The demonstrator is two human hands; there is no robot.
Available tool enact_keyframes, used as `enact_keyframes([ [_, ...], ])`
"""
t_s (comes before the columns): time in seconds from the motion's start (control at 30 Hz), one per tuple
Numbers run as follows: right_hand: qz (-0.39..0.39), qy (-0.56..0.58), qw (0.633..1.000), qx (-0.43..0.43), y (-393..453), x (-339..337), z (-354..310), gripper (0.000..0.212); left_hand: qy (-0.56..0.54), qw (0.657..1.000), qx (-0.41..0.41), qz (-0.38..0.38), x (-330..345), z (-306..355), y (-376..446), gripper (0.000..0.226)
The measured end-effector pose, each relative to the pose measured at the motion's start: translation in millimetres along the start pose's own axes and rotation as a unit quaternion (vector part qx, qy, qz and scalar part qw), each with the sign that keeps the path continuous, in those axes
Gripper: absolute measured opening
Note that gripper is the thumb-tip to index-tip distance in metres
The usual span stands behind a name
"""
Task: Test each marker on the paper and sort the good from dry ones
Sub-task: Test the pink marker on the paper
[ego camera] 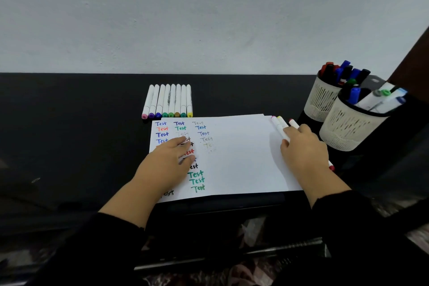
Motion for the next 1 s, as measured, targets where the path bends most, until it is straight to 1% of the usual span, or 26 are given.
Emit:
enact_keyframes([
  [0.17,0.003,-0.025,1.0,-0.008,0,2,0,0.038,-0.004,1.0,-0.002,0.006,1,0,-1,0.048],
  [0.4,0.007,-0.051,0.998,-0.021,0,2,-2,0.034,-0.007,1.0,-0.003,-0.002,2,-1,-1,0.047],
  [0.57,0.035,-0.044,0.998,-0.042,1,-9,-10,0.035,-0.021,1.0,-0.007,-0.009,0,0,-2,0.049],
  [0.67,0.06,-0.012,0.995,-0.08,3,-19,-31,0.033,-0.028,0.999,-0.012,-0.022,-2,2,-2,0.05],
  [0.83,0.084,0.001,0.984,-0.155,14,-31,-79,0.03,-0.011,0.999,-0.019,-0.028,-9,-4,1,0.052],
  [0.9,0.081,0.011,0.979,-0.184,23,-32,-100,0.03,-0.004,0.999,-0.029,-0.029,-12,-11,4,0.053],
  [1.0,0.049,0.038,0.975,-0.212,43,-27,-129,0.03,0.003,0.999,-0.035,-0.026,-17,-18,10,0.053],
])
Point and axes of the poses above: each hand's wrist, its own y-axis towards the middle knuckle, its own x-axis out of the palm, z = x × y, the point moved 7 cm from there along y, towards the middle knuckle, and after that the axes turned 1 degree about y, right-handed, at the moved point
